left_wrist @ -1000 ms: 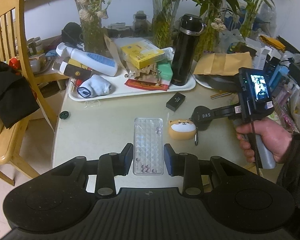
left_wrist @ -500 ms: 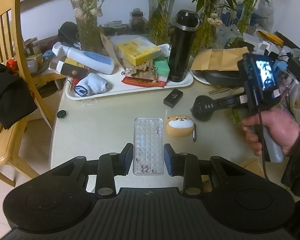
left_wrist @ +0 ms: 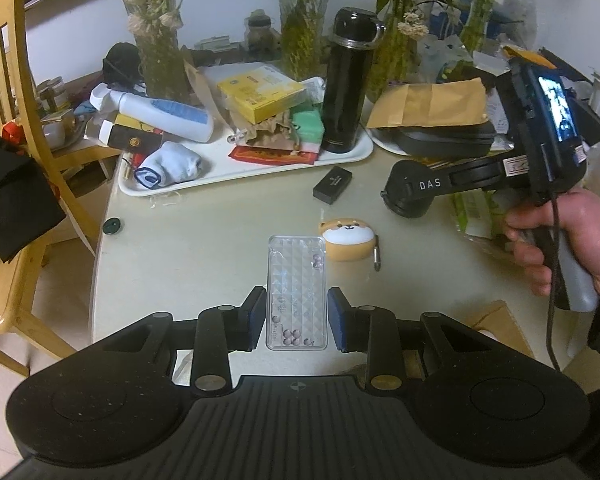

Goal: Organize rigid objects
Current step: 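Carry the tray in the left tool and container in the right tool to the box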

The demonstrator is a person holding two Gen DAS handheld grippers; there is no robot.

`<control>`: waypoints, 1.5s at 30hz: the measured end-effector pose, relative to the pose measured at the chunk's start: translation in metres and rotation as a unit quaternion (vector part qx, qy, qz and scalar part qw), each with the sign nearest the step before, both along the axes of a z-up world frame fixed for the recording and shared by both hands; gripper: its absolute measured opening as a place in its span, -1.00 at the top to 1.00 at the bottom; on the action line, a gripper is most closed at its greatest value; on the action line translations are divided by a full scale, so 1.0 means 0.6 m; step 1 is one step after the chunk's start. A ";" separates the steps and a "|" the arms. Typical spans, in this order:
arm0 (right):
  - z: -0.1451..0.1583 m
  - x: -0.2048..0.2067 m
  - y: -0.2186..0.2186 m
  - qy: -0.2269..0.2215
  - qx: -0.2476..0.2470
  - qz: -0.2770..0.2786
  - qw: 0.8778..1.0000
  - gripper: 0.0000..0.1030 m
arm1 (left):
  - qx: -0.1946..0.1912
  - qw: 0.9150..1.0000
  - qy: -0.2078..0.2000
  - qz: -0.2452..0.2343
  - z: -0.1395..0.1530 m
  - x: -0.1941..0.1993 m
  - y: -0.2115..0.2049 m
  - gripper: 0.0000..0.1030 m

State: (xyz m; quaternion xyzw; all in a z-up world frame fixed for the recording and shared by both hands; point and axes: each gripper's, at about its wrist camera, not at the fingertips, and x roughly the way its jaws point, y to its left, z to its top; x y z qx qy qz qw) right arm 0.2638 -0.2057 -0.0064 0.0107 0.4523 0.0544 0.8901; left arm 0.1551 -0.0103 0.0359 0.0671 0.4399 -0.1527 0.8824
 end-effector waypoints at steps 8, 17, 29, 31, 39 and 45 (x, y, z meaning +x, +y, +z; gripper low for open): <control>0.032 -0.030 0.008 -0.001 0.005 0.016 1.000 -0.16 | 0.009 1.000 -0.001 -0.002 0.000 -0.012 -0.013 0.36; 0.066 -0.075 0.012 0.001 0.017 0.031 0.999 -0.16 | 0.008 1.000 0.002 -0.006 0.003 -0.034 -0.017 0.36; 0.106 -0.153 0.023 -0.001 0.042 0.047 0.998 -0.16 | -0.009 0.999 0.028 -0.016 -0.004 -0.071 -0.024 0.36; 0.110 -0.165 0.024 -0.001 0.045 0.048 0.998 -0.16 | -0.004 0.999 0.033 -0.019 -0.008 -0.077 -0.027 0.36; 0.118 -0.214 0.031 0.001 0.054 0.059 0.997 -0.16 | -0.004 0.998 0.048 -0.027 -0.018 -0.100 -0.030 0.36; 0.116 -0.240 0.036 0.006 0.053 0.067 0.996 -0.16 | -0.008 0.997 0.064 -0.031 -0.029 -0.121 -0.029 0.36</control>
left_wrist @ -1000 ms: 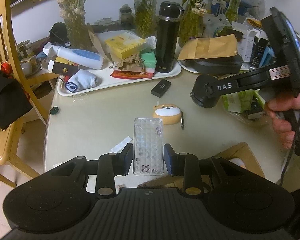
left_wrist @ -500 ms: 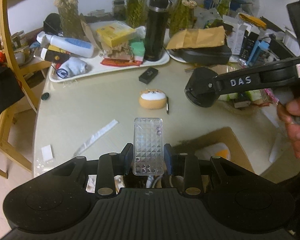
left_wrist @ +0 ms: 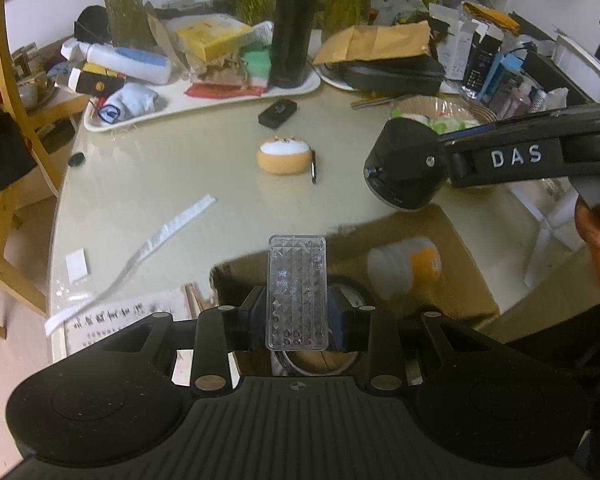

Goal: Organize rigid objects
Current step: 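Carry the tray in the left tool and container in the right tool to the box, then open the left tool to drop the tray into the box while the right tool holds the container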

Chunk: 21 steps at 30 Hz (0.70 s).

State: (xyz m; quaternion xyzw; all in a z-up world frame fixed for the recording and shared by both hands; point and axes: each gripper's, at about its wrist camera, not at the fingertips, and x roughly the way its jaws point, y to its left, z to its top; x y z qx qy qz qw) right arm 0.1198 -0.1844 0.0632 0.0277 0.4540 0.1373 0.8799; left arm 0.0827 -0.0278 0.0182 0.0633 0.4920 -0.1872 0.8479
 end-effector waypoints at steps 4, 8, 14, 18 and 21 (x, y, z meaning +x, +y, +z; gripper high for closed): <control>0.000 -0.014 0.000 0.003 0.001 0.001 1.000 -0.16 | 0.003 1.000 0.009 -0.001 -0.008 -0.011 0.000 0.36; -0.002 -0.027 0.002 0.007 -0.001 0.004 1.000 -0.16 | 0.004 1.000 0.025 0.000 -0.013 -0.018 0.001 0.36; -0.004 -0.038 0.002 0.015 0.001 0.004 1.000 -0.16 | 0.000 1.000 0.021 0.012 -0.003 -0.022 0.010 -0.03; -0.007 -0.040 0.003 0.018 0.000 0.005 1.000 -0.16 | -0.011 0.999 -0.006 0.032 0.012 -0.020 0.018 -0.05; -0.012 -0.039 0.005 0.022 -0.002 0.006 1.000 -0.16 | -0.008 0.998 -0.016 0.053 0.017 -0.013 0.024 -0.05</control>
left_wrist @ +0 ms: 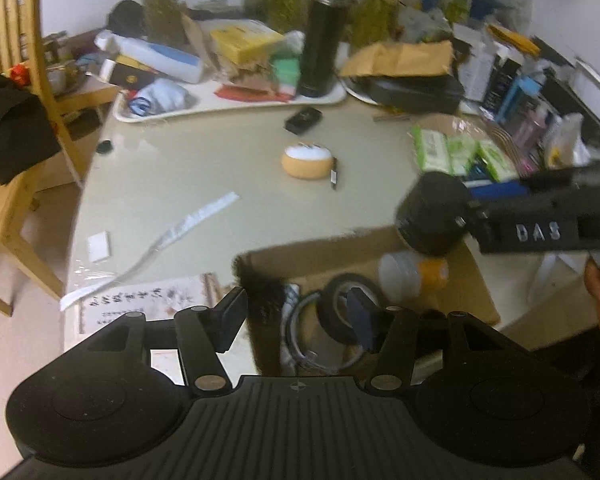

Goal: Organize rigid objects
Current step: 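Open the left tool to drop the tray into the box while the right tool holds the container, then open the right tool to release the black round container into the box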

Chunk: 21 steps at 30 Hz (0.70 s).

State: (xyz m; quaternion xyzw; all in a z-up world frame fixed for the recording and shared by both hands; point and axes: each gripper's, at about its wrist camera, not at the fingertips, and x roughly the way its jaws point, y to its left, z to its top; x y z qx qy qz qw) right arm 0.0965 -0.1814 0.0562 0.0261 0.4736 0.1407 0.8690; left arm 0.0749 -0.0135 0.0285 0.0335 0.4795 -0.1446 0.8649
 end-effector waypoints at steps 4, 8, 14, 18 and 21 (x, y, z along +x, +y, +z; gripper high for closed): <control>-0.001 0.000 0.006 0.003 -0.001 0.006 1.000 -0.16 | 0.003 1.000 -0.010 0.022 0.005 0.006 0.008 -0.05; -0.005 0.001 0.012 0.007 -0.001 0.015 1.000 -0.16 | 0.003 0.999 -0.018 0.037 0.011 0.008 0.015 -0.05; -0.009 0.002 0.021 0.014 0.000 0.025 1.000 -0.16 | -0.001 0.999 -0.018 0.043 0.014 0.009 0.019 -0.05; -0.013 0.005 0.026 0.027 0.014 0.035 0.999 -0.17 | 0.002 0.999 -0.018 0.041 0.013 0.008 0.019 -0.05; -0.018 0.009 0.031 0.041 0.029 0.044 0.998 -0.18 | 0.003 0.999 -0.018 0.044 0.013 0.007 0.021 -0.05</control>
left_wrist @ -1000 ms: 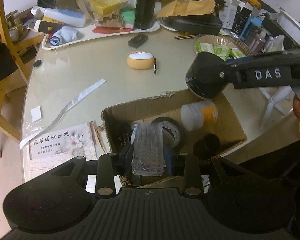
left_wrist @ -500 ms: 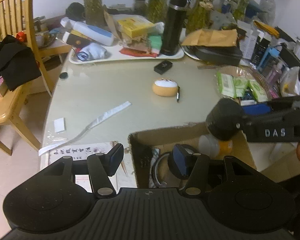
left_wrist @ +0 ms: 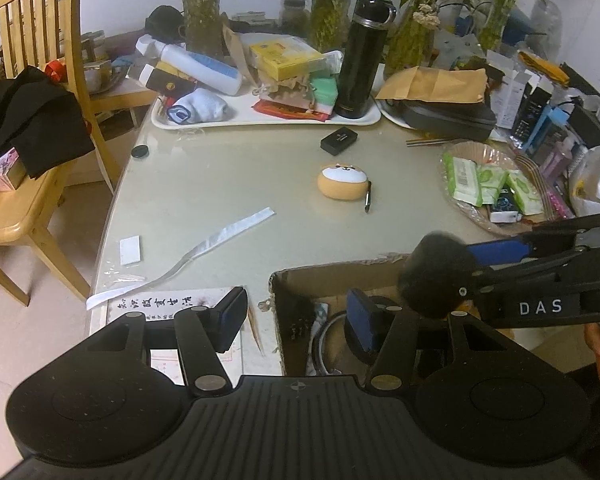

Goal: Organize rigid objects
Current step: 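Open the right tool to release the black round container into the box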

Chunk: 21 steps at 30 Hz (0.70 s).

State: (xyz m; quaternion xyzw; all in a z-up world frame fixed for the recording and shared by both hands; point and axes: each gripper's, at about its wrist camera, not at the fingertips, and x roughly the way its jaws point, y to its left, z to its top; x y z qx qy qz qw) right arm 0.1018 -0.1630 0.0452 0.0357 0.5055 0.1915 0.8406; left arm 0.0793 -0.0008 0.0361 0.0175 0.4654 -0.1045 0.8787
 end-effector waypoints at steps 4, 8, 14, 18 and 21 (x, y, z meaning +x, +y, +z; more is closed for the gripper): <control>0.006 0.001 -0.004 -0.011 -0.005 -0.009 1.000 -0.32 | 0.001 1.000 0.000 -0.002 0.000 0.000 0.000 -0.05; 0.005 0.003 -0.012 -0.012 -0.019 -0.025 0.999 -0.39 | 0.000 1.000 -0.001 -0.009 0.001 0.000 -0.005 -0.05; 0.002 0.004 -0.019 -0.014 -0.040 -0.035 0.998 -0.54 | 0.005 1.000 -0.011 -0.022 0.001 -0.003 -0.017 -0.05; -0.006 0.011 -0.025 -0.006 -0.054 -0.046 0.998 -0.62 | 0.003 1.000 -0.018 -0.016 -0.007 0.000 -0.018 -0.05; -0.015 0.019 -0.036 0.004 -0.055 -0.054 0.997 -0.73 | -0.024 1.000 -0.007 -0.002 -0.022 0.008 -0.011 -0.05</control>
